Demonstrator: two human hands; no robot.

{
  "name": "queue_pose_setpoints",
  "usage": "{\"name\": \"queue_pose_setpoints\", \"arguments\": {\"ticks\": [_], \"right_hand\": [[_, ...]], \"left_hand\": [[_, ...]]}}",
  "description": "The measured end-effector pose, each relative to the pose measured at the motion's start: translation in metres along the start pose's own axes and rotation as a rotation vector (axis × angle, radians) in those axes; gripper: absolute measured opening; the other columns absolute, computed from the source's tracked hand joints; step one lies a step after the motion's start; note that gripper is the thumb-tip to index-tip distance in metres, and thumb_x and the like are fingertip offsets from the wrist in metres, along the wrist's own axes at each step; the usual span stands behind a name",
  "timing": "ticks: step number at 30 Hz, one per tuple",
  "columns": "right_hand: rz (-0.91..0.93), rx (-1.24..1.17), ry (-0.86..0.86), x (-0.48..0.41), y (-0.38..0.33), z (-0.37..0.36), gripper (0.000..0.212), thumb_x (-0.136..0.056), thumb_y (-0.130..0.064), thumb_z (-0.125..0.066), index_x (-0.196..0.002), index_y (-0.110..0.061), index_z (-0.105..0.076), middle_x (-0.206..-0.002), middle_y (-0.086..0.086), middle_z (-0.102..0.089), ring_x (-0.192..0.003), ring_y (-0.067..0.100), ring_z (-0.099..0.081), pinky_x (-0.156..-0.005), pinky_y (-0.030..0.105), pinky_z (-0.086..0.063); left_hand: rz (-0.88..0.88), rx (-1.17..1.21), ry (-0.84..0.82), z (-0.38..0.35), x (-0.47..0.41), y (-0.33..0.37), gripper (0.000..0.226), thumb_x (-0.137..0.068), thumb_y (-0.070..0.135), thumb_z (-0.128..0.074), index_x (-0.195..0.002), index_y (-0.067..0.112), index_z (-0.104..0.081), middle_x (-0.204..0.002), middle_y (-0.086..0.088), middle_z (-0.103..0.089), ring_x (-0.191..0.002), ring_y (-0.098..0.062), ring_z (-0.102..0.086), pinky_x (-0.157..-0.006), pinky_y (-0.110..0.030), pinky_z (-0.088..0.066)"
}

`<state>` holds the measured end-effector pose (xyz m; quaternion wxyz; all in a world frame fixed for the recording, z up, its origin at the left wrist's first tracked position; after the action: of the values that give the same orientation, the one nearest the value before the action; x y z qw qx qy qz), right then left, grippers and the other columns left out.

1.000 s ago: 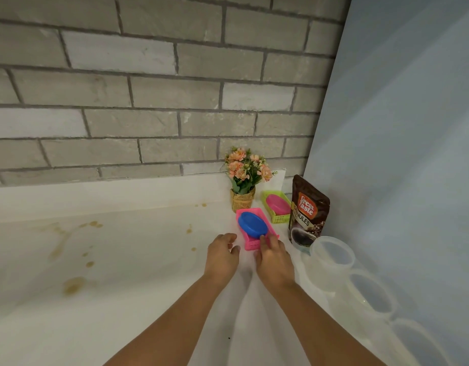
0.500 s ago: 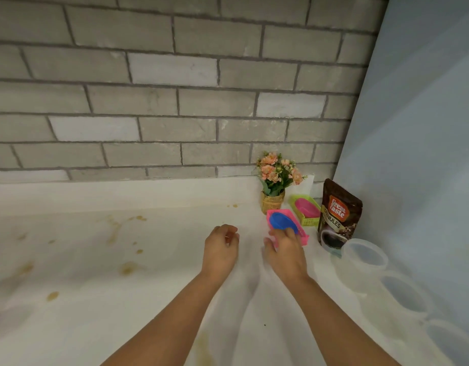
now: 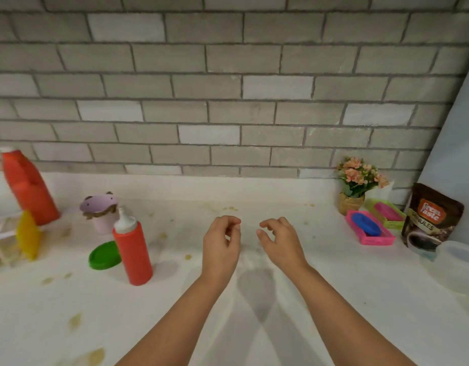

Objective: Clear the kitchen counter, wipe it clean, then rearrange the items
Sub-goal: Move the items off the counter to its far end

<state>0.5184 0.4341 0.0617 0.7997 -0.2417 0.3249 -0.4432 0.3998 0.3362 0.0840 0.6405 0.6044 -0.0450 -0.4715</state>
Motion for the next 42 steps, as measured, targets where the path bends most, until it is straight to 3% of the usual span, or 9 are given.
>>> {"name": "queue_pose_setpoints", "arguments": {"ticks": [7, 11, 14, 18, 22, 25, 32, 36, 42], "right_hand": [[0.020, -0.170, -0.113, 0.029, -0.093, -0.074, 0.025, -0.091, -0.023, -0.058, -0.112, -0.013, -0.063, -0.108, 0.004, -0.056, -0.089, 0.011, -0.052, -0.080, 0.016, -0.036], [-0.024, -0.299, -0.194, 0.040, -0.123, -0.111, 0.023, -0.090, -0.021, -0.058, -0.111, -0.012, -0.065, -0.096, 0.000, -0.055, -0.083, 0.012, -0.053, -0.078, 0.017, -0.038], [-0.091, -0.428, -0.240, 0.043, -0.135, -0.133, 0.023, -0.090, -0.020, -0.058, -0.111, -0.013, -0.065, -0.085, -0.005, -0.055, -0.082, 0.015, -0.053, -0.079, 0.022, -0.043], [-0.083, -0.457, -0.305, 0.039, -0.154, -0.153, 0.033, -0.092, -0.023, -0.056, -0.124, -0.016, -0.058, -0.095, -0.006, -0.057, -0.088, 0.011, -0.054, -0.084, 0.021, -0.043], [-0.088, -0.470, -0.395, 0.036, -0.165, -0.175, 0.045, -0.095, -0.028, -0.052, -0.139, -0.022, -0.043, -0.124, 0.001, -0.056, -0.103, 0.011, -0.053, -0.092, 0.026, -0.043], [-0.055, -0.522, -0.430, 0.038, -0.171, -0.183, 0.046, -0.096, -0.026, -0.049, -0.141, -0.025, -0.038, -0.122, -0.004, -0.054, -0.108, 0.010, -0.052, -0.091, 0.021, -0.040], [-0.022, -0.549, -0.428, 0.032, -0.172, -0.192, 0.045, -0.096, -0.022, -0.049, -0.140, -0.026, -0.039, -0.119, -0.006, -0.053, -0.103, 0.011, -0.054, -0.086, 0.021, -0.044], [-0.015, -0.550, -0.405, 0.029, -0.168, -0.188, 0.044, -0.096, -0.023, -0.049, -0.139, -0.029, -0.041, -0.116, -0.006, -0.054, -0.103, 0.015, -0.058, -0.089, 0.025, -0.048], [-0.026, -0.530, -0.311, 0.021, -0.145, -0.156, 0.043, -0.096, -0.025, -0.050, -0.137, -0.031, -0.043, -0.116, -0.006, -0.056, -0.109, 0.021, -0.060, -0.098, 0.037, -0.049]], "left_hand": [[-0.135, -0.085, 0.115, 0.118, 0.016, -0.018, 0.008, -0.088, 0.007, -0.057, -0.089, 0.013, -0.062, -0.080, 0.006, -0.057, -0.075, -0.006, -0.053, -0.063, -0.007, -0.038], [-0.010, -0.031, 0.259, 0.174, 0.015, -0.046, 0.013, -0.087, 0.008, -0.057, -0.077, 0.014, -0.053, -0.068, 0.007, -0.049, -0.059, -0.005, -0.046, -0.058, -0.012, -0.036], [0.146, -0.027, 0.341, 0.201, 0.009, -0.074, 0.012, -0.087, 0.009, -0.056, -0.077, 0.010, -0.050, -0.070, 0.000, -0.049, -0.062, -0.010, -0.046, -0.058, -0.018, -0.034], [0.284, -0.021, 0.243, 0.208, 0.002, -0.108, 0.017, -0.087, 0.018, -0.061, -0.088, 0.009, -0.047, -0.090, -0.008, -0.047, -0.084, -0.025, -0.048, -0.069, -0.026, -0.037], [0.348, 0.037, 0.147, 0.208, -0.002, -0.121, 0.034, -0.085, 0.028, -0.064, -0.108, 0.011, -0.047, -0.109, -0.004, -0.046, -0.091, -0.020, -0.048, -0.078, -0.027, -0.037], [0.399, 0.123, 0.022, 0.201, -0.005, -0.129, 0.052, -0.085, 0.032, -0.064, -0.129, 0.013, -0.043, -0.123, 0.001, -0.048, -0.104, -0.017, -0.050, -0.085, -0.027, -0.039], [0.444, 0.205, -0.097, 0.192, -0.009, -0.145, 0.053, -0.074, 0.041, -0.064, -0.122, 0.025, -0.051, -0.119, -0.001, -0.061, -0.111, -0.021, -0.058, -0.097, -0.045, -0.048], [0.432, 0.213, -0.108, 0.184, -0.013, -0.139, 0.034, -0.089, 0.024, -0.060, -0.121, 0.022, -0.049, -0.113, -0.002, -0.060, -0.108, -0.023, -0.057, -0.094, -0.041, -0.048], [0.371, 0.246, -0.168, 0.150, -0.021, -0.119, 0.034, -0.090, 0.026, -0.058, -0.122, 0.022, -0.049, -0.114, -0.001, -0.059, -0.104, -0.020, -0.058, -0.088, -0.035, -0.048]]}}
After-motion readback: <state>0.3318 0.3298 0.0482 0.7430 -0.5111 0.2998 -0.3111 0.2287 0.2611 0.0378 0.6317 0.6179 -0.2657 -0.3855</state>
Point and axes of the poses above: each hand's wrist, its own x-axis away from the middle knuckle, its own z-axis out of the back of the hand, y = z × x, the point moved 7 cm from there along -x, towards the middle knuckle
